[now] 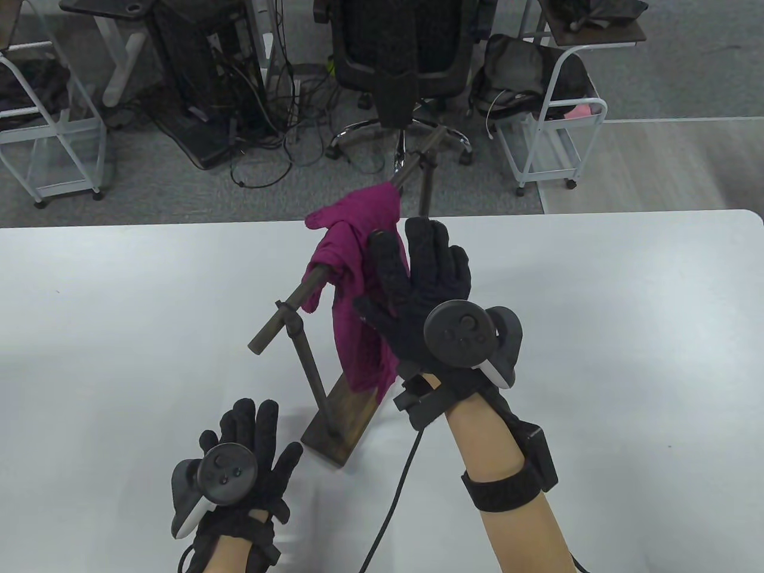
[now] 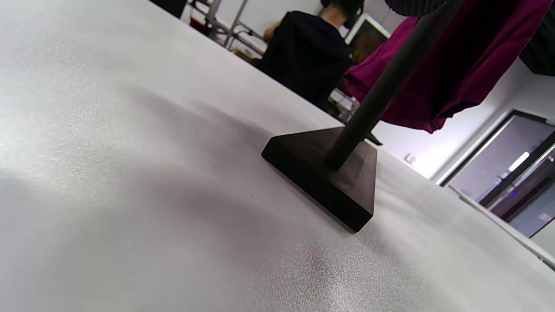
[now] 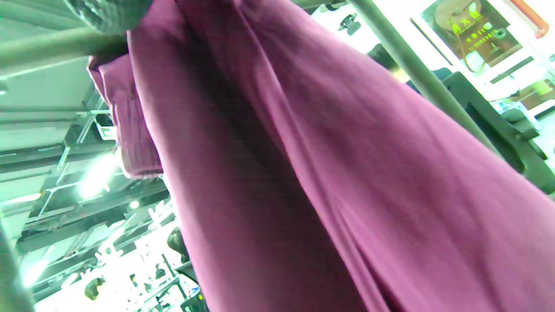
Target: Hang shorts on desktop hanging rack
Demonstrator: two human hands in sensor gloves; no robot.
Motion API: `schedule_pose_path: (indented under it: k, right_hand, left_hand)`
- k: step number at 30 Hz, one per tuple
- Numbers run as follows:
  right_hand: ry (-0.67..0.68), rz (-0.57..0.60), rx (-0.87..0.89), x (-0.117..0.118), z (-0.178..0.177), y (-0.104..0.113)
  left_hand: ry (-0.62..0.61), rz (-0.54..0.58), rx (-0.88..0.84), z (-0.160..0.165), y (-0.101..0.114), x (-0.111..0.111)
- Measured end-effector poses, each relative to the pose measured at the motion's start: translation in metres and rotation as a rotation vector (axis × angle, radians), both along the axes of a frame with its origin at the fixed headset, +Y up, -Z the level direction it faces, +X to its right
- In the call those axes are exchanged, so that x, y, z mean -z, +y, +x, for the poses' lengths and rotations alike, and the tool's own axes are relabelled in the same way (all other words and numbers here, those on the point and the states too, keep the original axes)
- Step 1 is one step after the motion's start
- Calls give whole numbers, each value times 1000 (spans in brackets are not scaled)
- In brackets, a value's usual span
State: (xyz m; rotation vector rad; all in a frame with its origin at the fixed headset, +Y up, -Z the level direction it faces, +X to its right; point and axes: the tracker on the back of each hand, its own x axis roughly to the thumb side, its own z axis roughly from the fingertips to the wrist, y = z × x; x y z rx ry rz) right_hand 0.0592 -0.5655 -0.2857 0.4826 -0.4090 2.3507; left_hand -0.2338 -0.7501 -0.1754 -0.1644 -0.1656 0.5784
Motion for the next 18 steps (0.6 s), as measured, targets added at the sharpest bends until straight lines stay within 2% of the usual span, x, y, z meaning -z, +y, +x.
schedule_pose_path:
  k: [18]
  right_hand:
    - [-94,-173,-91,-24,54,-79]
  left_hand:
    - [7,4,-9,-2,2,-1]
